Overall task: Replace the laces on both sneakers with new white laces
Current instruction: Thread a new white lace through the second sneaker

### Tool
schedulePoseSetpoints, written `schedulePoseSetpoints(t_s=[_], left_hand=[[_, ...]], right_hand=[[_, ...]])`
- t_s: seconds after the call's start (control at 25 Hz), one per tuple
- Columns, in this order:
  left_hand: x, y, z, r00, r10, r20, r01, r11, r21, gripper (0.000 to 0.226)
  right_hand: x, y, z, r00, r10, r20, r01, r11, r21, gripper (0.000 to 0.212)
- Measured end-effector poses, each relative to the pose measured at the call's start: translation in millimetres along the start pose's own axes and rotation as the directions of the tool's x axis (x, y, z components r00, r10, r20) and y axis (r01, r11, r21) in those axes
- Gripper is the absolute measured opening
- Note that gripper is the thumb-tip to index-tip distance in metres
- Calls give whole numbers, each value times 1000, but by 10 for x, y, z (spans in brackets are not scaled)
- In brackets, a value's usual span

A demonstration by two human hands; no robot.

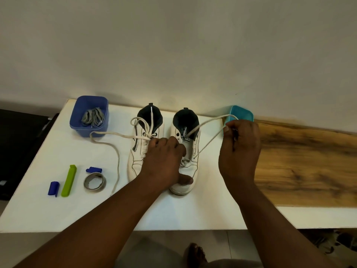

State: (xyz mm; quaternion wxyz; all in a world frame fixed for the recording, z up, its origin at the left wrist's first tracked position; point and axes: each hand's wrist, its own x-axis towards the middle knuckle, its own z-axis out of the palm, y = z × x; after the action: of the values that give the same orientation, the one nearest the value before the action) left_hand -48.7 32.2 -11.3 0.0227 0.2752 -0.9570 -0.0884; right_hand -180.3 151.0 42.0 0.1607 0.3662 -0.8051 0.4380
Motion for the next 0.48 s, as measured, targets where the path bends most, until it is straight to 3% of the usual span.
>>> schedulePoseSetpoints(t_s=[0.08, 0.12, 0.2, 0.24, 0.28, 0.32, 0.4, 0.44, 0.48], left_hand=[[5, 21, 11, 1000, -8, 6, 7, 999, 34, 81], [10, 24, 9, 1000, -19, 12, 18, 999, 37, 81], [14, 25, 11, 999, -35, 16, 34, 998, 55, 80], [8, 25, 14, 999, -36, 13, 35, 997, 71, 80], [0, 24, 19, 999, -34, 13, 33, 996, 81, 80], [-5, 19, 20, 999, -31, 10, 30, 996, 80, 80], [-6, 6, 13, 1000, -26, 7, 25, 998, 57, 80], [-11, -5, 2, 1000, -22, 12, 22, 999, 38, 80], [-13, -12, -10, 1000, -21, 18, 21, 1000, 17, 79]], right_hand=[[38, 105, 28, 998, 59, -27, -58, 998, 31, 6], [100, 191, 2, 981, 173, -87, -166, 982, 88, 6], [252, 377, -113, 845, 489, -217, -434, 863, 258, 9], [305, 430, -173, 763, 600, -241, -518, 791, 327, 11], [317, 455, -197, 739, 639, -212, -551, 755, 357, 13], [291, 422, -179, 784, 605, -138, -528, 767, 364, 15], [163, 229, -71, 938, 331, 102, -345, 867, 359, 15], [87, 138, 0, 956, 147, 252, -229, 914, 336, 23], [29, 81, 52, 916, -10, 401, -116, 950, 290, 37]])
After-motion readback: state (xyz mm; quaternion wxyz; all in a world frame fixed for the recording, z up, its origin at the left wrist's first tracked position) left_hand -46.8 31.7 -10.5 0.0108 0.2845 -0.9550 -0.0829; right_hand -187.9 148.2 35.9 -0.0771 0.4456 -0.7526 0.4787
